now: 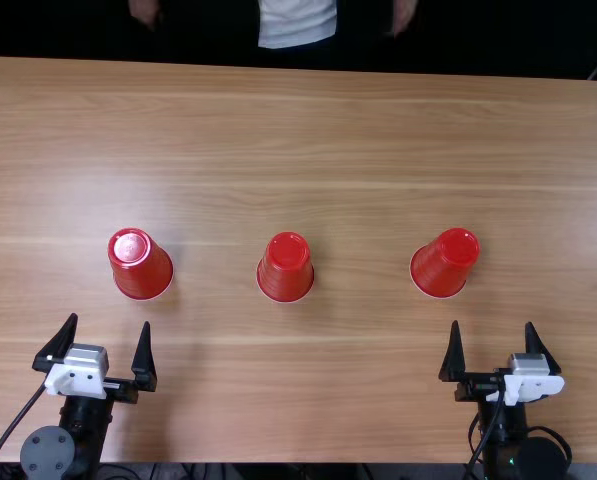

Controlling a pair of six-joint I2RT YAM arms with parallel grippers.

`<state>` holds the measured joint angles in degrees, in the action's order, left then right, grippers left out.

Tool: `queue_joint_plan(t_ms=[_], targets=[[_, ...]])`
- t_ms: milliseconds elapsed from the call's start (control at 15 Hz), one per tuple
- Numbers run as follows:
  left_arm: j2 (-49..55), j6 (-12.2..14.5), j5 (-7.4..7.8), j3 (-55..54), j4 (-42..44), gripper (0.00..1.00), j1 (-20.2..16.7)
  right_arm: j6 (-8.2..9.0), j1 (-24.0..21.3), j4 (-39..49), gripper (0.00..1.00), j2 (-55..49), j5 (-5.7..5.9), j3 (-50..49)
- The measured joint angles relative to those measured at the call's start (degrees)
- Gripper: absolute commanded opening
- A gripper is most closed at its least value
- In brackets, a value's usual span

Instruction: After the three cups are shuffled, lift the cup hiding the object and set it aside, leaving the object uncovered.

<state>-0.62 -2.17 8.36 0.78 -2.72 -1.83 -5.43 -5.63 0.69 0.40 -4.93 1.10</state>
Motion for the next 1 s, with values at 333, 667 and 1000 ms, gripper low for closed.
queue_joint_plan(t_ms=[333, 667, 1000], targets=[[-3.52, 0.0, -0.07, 12.72, -9.16, 1.0, -0.11, -0.07, -0.24, -0.5, 1.0, 1.18, -0.02, 9.77], [-27.98, -0.02, -3.15, 40.65, -26.93, 1.0, -0.15, -0.44, -0.44, -14.78, 1.0, 23.61, 0.0, 33.4], [-48.54, -0.02, -6.67, 65.24, -48.19, 1.0, -0.15, -0.63, -0.44, -37.86, 1.0, 42.64, 0.0, 54.82]])
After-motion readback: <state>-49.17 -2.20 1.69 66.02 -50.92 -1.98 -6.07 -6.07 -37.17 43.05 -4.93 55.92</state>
